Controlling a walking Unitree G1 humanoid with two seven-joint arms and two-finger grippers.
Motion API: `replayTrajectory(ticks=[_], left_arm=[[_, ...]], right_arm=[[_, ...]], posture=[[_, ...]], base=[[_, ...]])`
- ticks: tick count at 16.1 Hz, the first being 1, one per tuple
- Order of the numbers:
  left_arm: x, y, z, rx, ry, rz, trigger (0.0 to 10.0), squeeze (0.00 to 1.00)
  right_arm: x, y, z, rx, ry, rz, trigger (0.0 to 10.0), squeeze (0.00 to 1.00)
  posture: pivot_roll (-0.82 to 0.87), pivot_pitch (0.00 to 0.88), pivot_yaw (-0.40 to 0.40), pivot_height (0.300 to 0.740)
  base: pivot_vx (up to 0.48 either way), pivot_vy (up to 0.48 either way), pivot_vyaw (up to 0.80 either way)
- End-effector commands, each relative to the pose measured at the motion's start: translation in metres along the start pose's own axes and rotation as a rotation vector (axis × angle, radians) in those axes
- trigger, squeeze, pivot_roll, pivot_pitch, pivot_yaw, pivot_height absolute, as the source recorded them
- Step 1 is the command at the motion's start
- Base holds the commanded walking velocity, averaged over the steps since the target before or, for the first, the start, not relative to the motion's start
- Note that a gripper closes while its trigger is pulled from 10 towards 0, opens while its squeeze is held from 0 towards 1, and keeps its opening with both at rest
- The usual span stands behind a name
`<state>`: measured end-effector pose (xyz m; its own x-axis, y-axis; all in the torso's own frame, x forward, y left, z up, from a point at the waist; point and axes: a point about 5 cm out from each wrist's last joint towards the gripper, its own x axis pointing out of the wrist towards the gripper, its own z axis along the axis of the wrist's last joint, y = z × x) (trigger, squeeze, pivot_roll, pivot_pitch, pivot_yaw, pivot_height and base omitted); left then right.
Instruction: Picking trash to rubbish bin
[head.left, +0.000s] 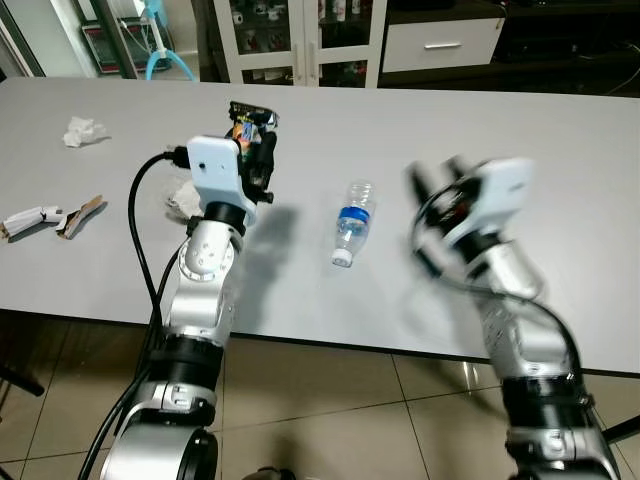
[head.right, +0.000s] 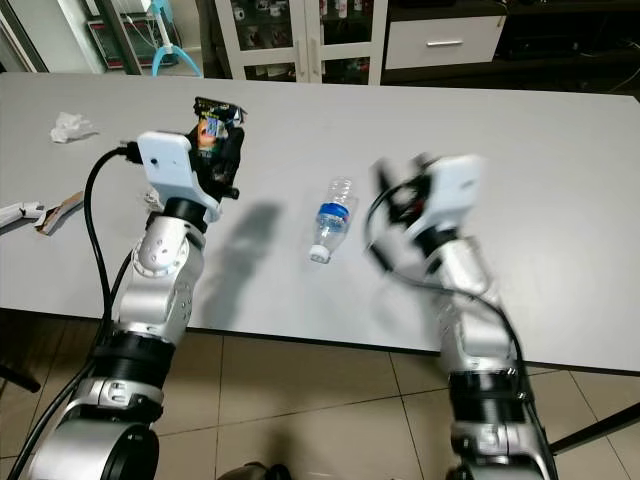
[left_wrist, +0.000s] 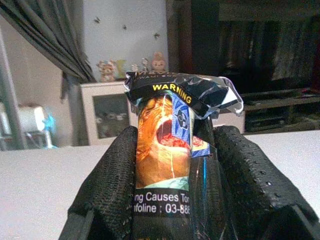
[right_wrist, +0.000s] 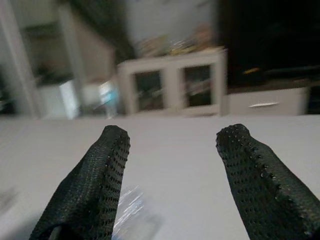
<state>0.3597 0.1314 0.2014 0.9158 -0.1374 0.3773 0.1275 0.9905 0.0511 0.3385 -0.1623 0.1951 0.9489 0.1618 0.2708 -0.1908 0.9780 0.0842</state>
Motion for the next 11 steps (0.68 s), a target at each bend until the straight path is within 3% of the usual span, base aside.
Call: replayTrajectory(ticks=[1, 6, 11], left_arm=[[0.0, 0.0, 0.006, 0.038, -0.037, 0.013, 10.0, 0.0], [-0.002, -0.004, 0.004, 0.051, -0.055, 0.049, 10.0, 0.0], [-0.004, -0.011, 0.0, 0.049, -0.057, 0.039, 10.0, 0.0]], right_arm=[[0.001, -0.008, 0.002, -0.013, -0.023, -0.082, 10.0, 0.0], [0.005, -0.009, 0.006, -0.055, -0.121, -0.24, 10.0, 0.0], [0.01, -0.006, 0.002, -0.062, -0.136, -0.265, 10.0, 0.0]], posture=[[-0.09, 0.051, 0.081, 0.74], [-0.09, 0.035, 0.078, 0.74], [-0.09, 0.014, 0.079, 0.74]], base=[[0.0, 0.0, 0.0], [0.0, 0.0, 0.0], [0.0, 0.0, 0.0]])
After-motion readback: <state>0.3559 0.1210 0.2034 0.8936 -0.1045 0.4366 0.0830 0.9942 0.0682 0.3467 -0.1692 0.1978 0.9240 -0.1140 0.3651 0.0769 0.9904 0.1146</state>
